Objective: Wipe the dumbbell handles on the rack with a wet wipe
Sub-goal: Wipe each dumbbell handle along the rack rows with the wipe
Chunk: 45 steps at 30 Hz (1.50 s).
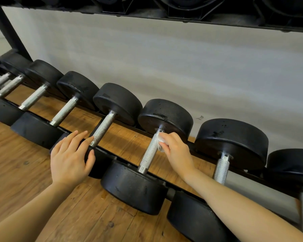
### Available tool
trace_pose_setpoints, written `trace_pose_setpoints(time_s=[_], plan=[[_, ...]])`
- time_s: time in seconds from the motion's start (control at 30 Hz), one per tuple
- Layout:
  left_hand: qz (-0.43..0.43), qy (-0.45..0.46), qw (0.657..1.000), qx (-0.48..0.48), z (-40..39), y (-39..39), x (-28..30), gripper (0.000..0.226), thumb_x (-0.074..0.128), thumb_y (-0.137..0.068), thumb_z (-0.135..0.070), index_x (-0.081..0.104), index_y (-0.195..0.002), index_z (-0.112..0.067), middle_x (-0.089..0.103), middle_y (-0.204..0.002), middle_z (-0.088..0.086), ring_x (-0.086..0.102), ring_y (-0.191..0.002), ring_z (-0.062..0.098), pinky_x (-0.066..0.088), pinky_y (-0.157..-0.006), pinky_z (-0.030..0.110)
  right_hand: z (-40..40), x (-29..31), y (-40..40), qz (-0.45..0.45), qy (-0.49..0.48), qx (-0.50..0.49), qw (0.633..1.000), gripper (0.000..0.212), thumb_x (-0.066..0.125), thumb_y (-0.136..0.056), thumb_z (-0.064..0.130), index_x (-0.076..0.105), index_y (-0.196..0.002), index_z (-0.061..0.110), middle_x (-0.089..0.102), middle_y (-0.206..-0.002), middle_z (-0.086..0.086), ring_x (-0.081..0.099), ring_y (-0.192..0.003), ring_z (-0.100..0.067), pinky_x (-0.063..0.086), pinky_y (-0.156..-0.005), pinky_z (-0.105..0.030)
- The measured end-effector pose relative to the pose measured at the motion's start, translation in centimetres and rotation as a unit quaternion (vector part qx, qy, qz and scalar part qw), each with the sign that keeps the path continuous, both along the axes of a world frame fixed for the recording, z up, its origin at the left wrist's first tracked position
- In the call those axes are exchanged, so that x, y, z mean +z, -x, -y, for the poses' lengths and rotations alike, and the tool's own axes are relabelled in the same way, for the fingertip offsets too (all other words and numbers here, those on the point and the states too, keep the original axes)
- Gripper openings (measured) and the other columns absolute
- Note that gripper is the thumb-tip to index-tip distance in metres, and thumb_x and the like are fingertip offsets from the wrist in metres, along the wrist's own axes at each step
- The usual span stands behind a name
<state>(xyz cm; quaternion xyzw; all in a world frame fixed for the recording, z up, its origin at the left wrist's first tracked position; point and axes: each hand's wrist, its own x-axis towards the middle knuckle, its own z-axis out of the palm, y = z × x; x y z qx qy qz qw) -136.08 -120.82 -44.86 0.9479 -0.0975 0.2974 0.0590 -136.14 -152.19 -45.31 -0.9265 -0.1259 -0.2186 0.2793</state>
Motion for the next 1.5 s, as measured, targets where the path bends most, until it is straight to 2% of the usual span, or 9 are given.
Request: trace_pose_setpoints(time_s=[0.13, 0.53, 0.67, 0.73, 0.93, 1.17, 1.33, 1.43, 1.5], plan=[[0.0, 0.0, 1.0, 0.001, -0.1, -0.1, -0.1, 0.051, 0.037, -0.094, -0.038, 0.067, -0.124, -0.011, 0.061, -0.133, 0.01, 0.046, -0.134, 0.031, 0.032, -0.107, 0.047, 0.1, -0.1, 0.0, 0.005, 0.026, -0.005, 1.0, 0.038, 0.058, -0.095, 0.01, 0.056, -0.134, 0.008, 0.058, -0.115, -0.008, 0.062, -0.098, -0.017, 0.052, -0.081, -0.022], [0.0, 0.001, 1.0, 0.0, -0.1, 0.0, -0.1, 0.052, 0.036, -0.093, -0.039, 0.066, -0.125, -0.011, 0.06, -0.134, 0.01, 0.046, -0.134, 0.032, 0.032, -0.107, 0.049, -0.1, -0.1, 0.1, -0.04, 0.006, -0.02, 0.999, 0.043, 0.053, -0.098, 0.012, 0.048, -0.142, 0.011, 0.054, -0.12, -0.004, 0.056, -0.107, -0.011, 0.051, -0.091, -0.023], [0.0, 0.0, 1.0, 0.004, -0.1, -0.1, -0.2, 0.052, 0.036, -0.093, -0.039, 0.067, -0.125, -0.011, 0.061, -0.134, 0.01, 0.046, -0.134, 0.031, 0.032, -0.107, 0.048, -1.1, 0.5, 0.9, -0.146, -0.089, 0.064, 0.983, 0.017, 0.054, -0.099, 0.024, 0.058, -0.115, 0.02, 0.053, -0.099, 0.017, 0.056, -0.097, 0.007, 0.049, -0.078, -0.011], [0.002, 0.0, 1.0, 0.004, -0.2, -0.1, -0.2, 0.051, 0.037, -0.093, -0.039, 0.067, -0.124, -0.011, 0.061, -0.134, 0.01, 0.046, -0.134, 0.031, 0.032, -0.107, 0.048, -1.6, 1.1, 0.8, -0.185, -0.174, 0.082, 0.964, 0.004, 0.055, -0.098, 0.028, 0.052, -0.099, 0.032, 0.057, -0.096, 0.013, 0.059, -0.095, 0.003, 0.053, -0.076, -0.017], [0.001, -0.002, 1.0, 0.003, -0.2, -0.1, -0.2, 0.051, 0.037, -0.093, -0.039, 0.066, -0.125, -0.012, 0.061, -0.133, 0.01, 0.046, -0.134, 0.031, 0.032, -0.107, 0.048, -1.0, 1.1, -0.2, -0.146, -0.19, 0.042, 0.97, 0.012, 0.052, -0.099, 0.031, 0.053, -0.109, 0.025, 0.054, -0.099, 0.02, 0.057, -0.096, 0.004, 0.049, -0.074, -0.01], [0.007, 0.005, 1.0, 0.002, -0.2, -0.2, -0.3, 0.049, 0.039, -0.092, -0.038, 0.068, -0.123, -0.013, 0.062, -0.132, 0.008, 0.047, -0.133, 0.03, 0.032, -0.106, 0.048, -0.4, 0.0, 0.0, -0.225, -0.248, 0.019, 0.942, 0.047, 0.041, -0.078, 0.074, 0.05, -0.097, 0.033, 0.061, -0.088, 0.0, 0.059, -0.08, -0.016, 0.049, -0.082, -0.037], [0.007, -0.001, 1.0, 0.0, -0.3, -0.2, -0.3, 0.049, 0.039, -0.092, -0.038, 0.067, -0.123, -0.013, 0.062, -0.132, 0.007, 0.048, -0.133, 0.03, 0.032, -0.107, 0.048, -0.7, -0.5, -0.4, -0.198, -0.25, 0.027, 0.947, 0.04, 0.046, -0.082, 0.069, 0.049, -0.099, 0.032, 0.06, -0.088, 0.006, 0.059, -0.079, -0.01, 0.05, -0.079, -0.031], [0.003, -0.003, 1.0, 0.005, -0.2, -0.1, -0.3, 0.049, 0.039, -0.092, -0.038, 0.067, -0.123, -0.013, 0.061, -0.132, 0.007, 0.047, -0.133, 0.03, 0.032, -0.106, 0.049, -0.3, -0.6, -0.7, -0.181, -0.242, 0.022, 0.953, 0.03, 0.05, -0.092, 0.057, 0.05, -0.102, 0.029, 0.059, -0.088, 0.009, 0.059, -0.08, -0.003, 0.045, -0.072, -0.015], [0.003, -0.005, 1.0, 0.007, -0.2, -0.1, -0.3, 0.049, 0.039, -0.092, -0.038, 0.067, -0.123, -0.013, 0.062, -0.132, 0.007, 0.047, -0.133, 0.03, 0.033, -0.106, 0.048, -0.3, -0.8, -0.3, -0.188, -0.217, 0.025, 0.958, 0.038, 0.043, -0.088, 0.066, 0.05, -0.102, 0.031, 0.058, -0.088, 0.012, 0.058, -0.081, 0.0, 0.044, -0.072, -0.015]])
